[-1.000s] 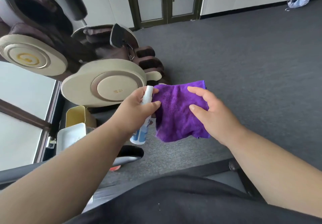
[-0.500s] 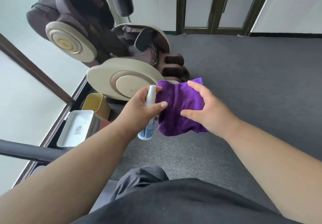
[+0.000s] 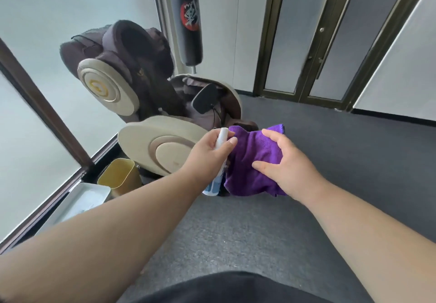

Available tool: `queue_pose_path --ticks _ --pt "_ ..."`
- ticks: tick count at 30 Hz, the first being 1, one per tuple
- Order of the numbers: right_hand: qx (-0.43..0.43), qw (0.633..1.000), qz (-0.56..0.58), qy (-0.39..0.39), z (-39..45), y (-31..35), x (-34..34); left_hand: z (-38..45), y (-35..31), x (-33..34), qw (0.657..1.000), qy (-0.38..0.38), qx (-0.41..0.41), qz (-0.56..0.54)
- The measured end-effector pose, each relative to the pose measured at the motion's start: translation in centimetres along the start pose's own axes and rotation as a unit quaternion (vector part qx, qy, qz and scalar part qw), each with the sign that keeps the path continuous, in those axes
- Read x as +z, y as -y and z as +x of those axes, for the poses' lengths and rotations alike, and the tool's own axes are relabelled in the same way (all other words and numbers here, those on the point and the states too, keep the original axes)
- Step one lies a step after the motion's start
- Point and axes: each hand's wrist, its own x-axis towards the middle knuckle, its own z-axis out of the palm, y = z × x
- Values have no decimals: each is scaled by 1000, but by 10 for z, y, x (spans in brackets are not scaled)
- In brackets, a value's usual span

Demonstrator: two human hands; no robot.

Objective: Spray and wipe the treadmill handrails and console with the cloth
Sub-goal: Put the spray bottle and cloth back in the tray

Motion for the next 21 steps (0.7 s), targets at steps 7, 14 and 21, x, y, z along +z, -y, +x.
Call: queue_pose_path --ticks 7,14,21 --pt "-40 999 -28 5 118 -97 99 105 117 -2 999 -28 -15 21" --pt "-90 980 -19 177 188 -68 170 115 153 -72 987 -136 -80 17" --pt "-158 947 -6 278 260 -45 233 142 166 -118 962 -252 -103 13"
